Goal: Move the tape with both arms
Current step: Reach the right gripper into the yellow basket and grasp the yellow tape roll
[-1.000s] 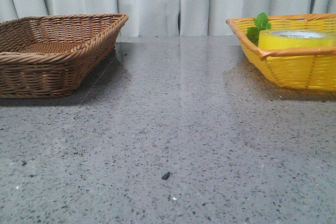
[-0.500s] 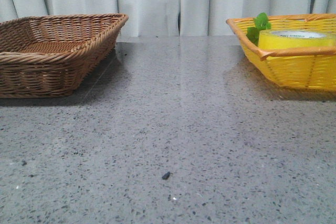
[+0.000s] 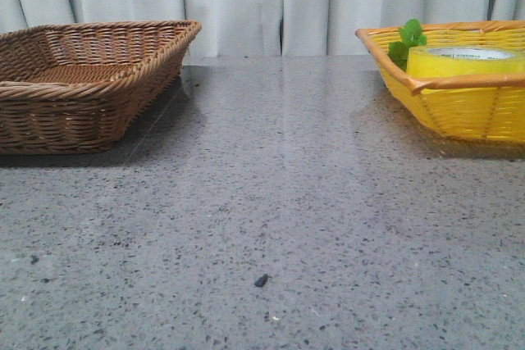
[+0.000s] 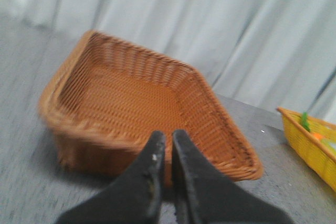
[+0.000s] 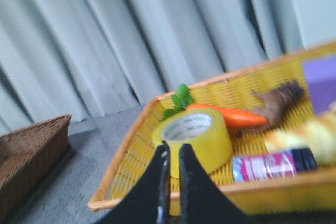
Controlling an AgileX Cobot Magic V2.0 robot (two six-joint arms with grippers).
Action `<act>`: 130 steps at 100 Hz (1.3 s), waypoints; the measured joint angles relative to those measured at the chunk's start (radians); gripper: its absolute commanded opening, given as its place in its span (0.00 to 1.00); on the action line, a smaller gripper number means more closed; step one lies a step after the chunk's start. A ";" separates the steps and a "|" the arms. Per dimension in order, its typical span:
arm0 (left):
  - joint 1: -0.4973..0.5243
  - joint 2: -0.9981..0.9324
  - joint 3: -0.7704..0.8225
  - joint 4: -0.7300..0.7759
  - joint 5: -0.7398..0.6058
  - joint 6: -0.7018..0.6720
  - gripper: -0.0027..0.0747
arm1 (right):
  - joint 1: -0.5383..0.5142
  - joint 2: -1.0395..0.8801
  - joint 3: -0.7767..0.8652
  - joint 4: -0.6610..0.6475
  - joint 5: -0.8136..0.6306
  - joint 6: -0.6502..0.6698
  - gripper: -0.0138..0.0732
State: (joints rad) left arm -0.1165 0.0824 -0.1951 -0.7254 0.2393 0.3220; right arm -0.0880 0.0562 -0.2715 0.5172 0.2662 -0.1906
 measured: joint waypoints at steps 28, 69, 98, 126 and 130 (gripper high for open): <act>0.000 0.310 -0.361 0.106 0.178 0.016 0.58 | 0.141 0.544 -0.503 -0.115 0.397 -0.139 0.53; -0.040 0.403 -0.407 0.113 0.207 0.018 0.58 | 0.168 1.291 -1.126 -0.247 0.869 -0.049 0.53; -0.050 0.405 -0.407 0.113 0.264 0.018 0.58 | 0.185 1.542 -1.220 -0.306 0.812 -0.021 0.53; -0.050 0.405 -0.407 0.115 0.270 0.018 0.58 | 0.194 1.658 -1.221 -0.306 0.742 -0.019 0.55; -0.050 0.405 -0.407 0.115 0.270 0.018 0.58 | 0.194 1.673 -1.222 -0.306 0.739 -0.019 0.53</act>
State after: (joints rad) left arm -0.1669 0.4874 -0.6026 -0.6107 0.5094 0.3402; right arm 0.1060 1.7292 -1.4932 0.2109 1.0055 -0.2092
